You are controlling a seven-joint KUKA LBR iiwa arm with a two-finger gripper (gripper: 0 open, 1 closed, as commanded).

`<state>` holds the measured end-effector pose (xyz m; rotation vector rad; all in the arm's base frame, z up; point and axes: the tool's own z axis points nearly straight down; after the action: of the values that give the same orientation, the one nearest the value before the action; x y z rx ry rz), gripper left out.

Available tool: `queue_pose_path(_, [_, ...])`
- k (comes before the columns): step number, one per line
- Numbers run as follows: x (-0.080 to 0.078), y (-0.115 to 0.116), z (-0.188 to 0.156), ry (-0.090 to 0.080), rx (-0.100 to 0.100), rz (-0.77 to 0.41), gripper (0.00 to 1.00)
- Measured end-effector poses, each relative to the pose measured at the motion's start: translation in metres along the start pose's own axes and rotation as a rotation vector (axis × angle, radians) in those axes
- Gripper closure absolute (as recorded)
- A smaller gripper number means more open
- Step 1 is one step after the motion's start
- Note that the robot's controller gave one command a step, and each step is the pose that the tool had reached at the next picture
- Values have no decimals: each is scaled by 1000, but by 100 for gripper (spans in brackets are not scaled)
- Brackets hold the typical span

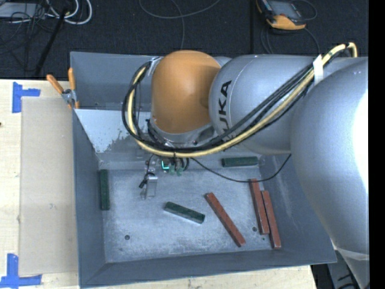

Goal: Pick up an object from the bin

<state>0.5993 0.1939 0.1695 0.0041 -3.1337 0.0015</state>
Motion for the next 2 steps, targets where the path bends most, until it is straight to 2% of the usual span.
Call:
queue_pose_path(1, [63,-105,39,1,4,48,0])
queue_pose_path(2, [64,-107,105,0,1,-14,0])
